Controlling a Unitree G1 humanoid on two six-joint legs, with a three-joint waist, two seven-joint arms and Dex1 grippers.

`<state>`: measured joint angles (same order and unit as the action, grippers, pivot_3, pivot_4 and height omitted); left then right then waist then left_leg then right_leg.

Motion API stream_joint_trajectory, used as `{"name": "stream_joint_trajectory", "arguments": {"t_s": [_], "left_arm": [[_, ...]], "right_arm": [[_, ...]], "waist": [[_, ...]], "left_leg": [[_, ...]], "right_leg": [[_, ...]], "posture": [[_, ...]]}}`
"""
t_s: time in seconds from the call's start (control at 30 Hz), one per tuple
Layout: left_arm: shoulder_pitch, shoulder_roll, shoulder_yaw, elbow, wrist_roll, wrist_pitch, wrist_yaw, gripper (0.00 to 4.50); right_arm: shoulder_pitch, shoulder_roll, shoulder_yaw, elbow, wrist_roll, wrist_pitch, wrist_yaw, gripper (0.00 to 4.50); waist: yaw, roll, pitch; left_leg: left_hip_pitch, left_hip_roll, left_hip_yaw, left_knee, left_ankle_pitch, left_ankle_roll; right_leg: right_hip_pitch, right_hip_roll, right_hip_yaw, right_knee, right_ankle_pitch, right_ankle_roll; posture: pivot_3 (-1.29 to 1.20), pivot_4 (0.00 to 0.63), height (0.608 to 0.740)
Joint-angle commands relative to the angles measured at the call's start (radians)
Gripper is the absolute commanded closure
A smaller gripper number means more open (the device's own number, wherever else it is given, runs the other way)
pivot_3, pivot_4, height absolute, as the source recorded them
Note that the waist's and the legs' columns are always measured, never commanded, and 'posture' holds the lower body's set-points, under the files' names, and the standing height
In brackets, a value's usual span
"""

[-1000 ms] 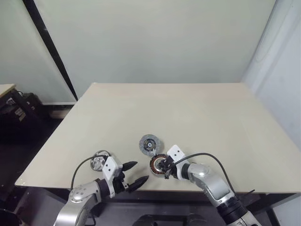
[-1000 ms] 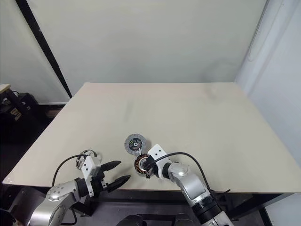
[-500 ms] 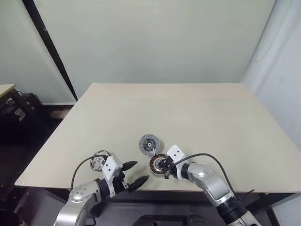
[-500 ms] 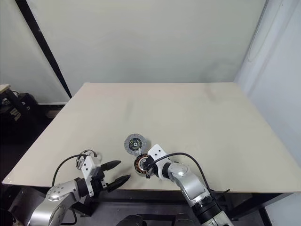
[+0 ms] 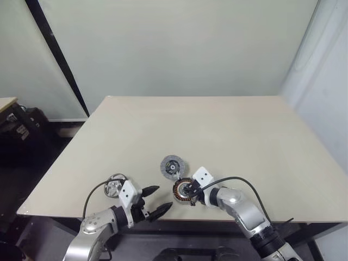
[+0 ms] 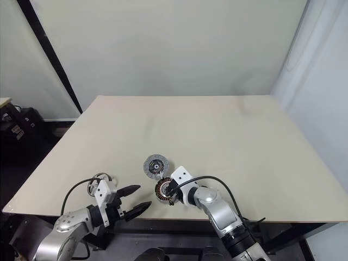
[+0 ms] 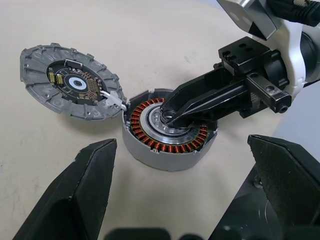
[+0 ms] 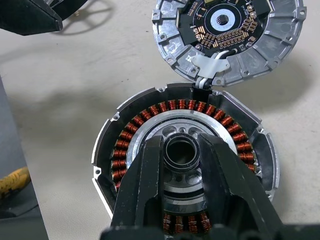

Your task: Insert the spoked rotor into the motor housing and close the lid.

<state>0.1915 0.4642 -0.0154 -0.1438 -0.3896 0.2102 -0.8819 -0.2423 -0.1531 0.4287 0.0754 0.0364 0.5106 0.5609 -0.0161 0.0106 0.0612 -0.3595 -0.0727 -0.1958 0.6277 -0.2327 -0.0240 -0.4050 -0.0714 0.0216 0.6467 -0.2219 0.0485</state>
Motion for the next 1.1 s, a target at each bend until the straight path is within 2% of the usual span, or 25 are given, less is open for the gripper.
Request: {"name": "stream_joint_trajectory", "arguments": {"t_s": [0.03,0.2,0.27,0.53,0.7,0.8,1.1], "left_arm": [[-0.010,0.001,0.008,-0.009,0.000,-0.021,0.002,0.00],[-0.009,0.000,0.008,-0.010,-0.001,-0.022,0.002,0.00],[-0.009,0.000,0.008,-0.010,-0.001,-0.023,0.003,0.00],[-0.008,-0.003,0.005,-0.011,-0.001,-0.023,0.003,0.00],[-0.006,-0.003,0.006,-0.010,-0.001,-0.024,0.004,0.00],[-0.006,-0.002,0.007,-0.009,-0.001,-0.024,0.004,0.00],[-0.004,-0.003,0.008,-0.010,-0.001,-0.025,0.006,0.00]], "right_arm": [[-0.015,0.003,-0.003,0.003,-0.007,-0.006,0.002,3.81],[-0.012,0.003,0.001,0.009,-0.011,-0.012,0.002,3.81],[-0.011,0.002,0.002,0.010,-0.018,-0.026,-0.005,3.02],[-0.009,0.012,-0.033,-0.071,0.022,0.020,0.000,0.34],[-0.009,0.013,-0.055,-0.165,0.052,0.092,0.006,0.34],[-0.015,0.008,-0.051,-0.181,0.039,0.105,-0.007,0.91],[-0.045,-0.020,0.015,-0.138,-0.040,0.077,-0.029,4.15]], "waist": [[0.000,0.000,0.000],[0.000,0.000,0.000],[0.000,0.000,0.000],[0.000,0.000,0.000],[0.000,0.000,0.000],[0.000,0.000,0.000],[-0.001,0.000,0.000]], "left_leg": [[0.000,0.000,0.000,0.000,0.000,0.000],[0.000,0.000,0.001,0.000,0.000,0.000],[0.000,0.001,0.001,0.000,0.000,0.000],[0.000,0.001,0.002,0.001,0.000,0.000],[0.000,0.001,0.003,0.001,0.000,0.000],[0.000,0.001,0.004,0.000,0.000,0.000],[0.000,0.002,0.007,0.000,0.000,0.000]], "right_leg": [[0.000,0.000,0.000,0.000,0.000,0.000],[0.000,0.000,0.001,0.000,0.000,0.000],[0.000,0.000,0.001,0.000,0.000,0.000],[0.000,0.001,0.002,0.000,0.000,0.000],[0.000,0.001,0.003,0.000,0.000,0.000],[-0.001,0.001,0.004,0.000,0.000,0.000],[-0.001,0.001,0.006,0.001,0.000,0.000]], "posture": [[0.00,0.000,0.740],[0.00,0.000,0.740],[0.00,0.000,0.740],[0.00,0.000,0.740],[0.00,0.000,0.740],[0.00,0.000,0.740],[0.00,0.000,0.740]]}}
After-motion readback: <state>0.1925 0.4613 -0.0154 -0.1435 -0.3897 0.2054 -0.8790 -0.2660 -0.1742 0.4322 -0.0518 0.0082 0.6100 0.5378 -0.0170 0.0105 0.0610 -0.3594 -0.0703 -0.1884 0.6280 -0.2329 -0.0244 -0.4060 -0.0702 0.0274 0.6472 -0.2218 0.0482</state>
